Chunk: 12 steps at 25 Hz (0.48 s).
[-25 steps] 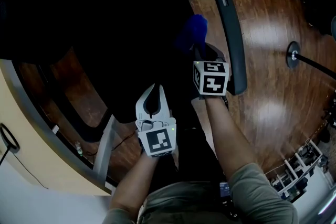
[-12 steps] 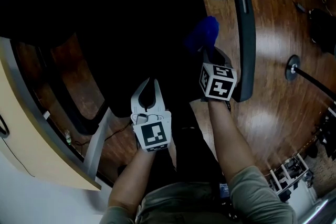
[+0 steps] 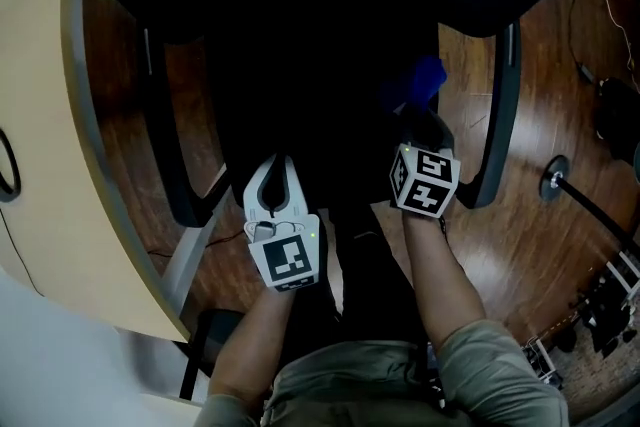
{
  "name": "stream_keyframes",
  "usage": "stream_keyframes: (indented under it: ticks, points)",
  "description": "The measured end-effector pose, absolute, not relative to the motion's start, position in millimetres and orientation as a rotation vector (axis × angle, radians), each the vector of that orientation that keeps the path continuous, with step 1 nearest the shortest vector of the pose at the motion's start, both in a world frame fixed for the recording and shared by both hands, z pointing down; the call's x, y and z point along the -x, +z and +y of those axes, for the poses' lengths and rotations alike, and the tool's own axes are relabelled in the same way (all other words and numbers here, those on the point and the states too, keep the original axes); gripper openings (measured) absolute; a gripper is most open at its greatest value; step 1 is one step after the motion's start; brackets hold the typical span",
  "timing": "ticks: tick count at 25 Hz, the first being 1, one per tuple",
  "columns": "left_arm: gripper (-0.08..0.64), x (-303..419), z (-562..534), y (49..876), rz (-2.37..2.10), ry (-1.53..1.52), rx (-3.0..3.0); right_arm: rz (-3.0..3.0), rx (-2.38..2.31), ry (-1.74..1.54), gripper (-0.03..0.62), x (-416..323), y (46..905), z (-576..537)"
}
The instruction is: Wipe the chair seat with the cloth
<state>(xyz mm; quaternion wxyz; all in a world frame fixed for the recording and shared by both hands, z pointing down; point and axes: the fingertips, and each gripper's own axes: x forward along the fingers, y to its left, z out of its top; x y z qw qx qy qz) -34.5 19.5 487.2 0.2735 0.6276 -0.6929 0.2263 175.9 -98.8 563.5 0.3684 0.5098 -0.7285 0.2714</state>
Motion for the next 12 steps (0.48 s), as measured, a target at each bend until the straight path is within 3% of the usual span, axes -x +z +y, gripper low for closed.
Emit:
stream_keyframes:
  ticks: [12]
  points:
    - [0.005,103,80,452,-1.946,0.518,-1.604,-2.23,-0.797,0.527,0.078,38,509,-24]
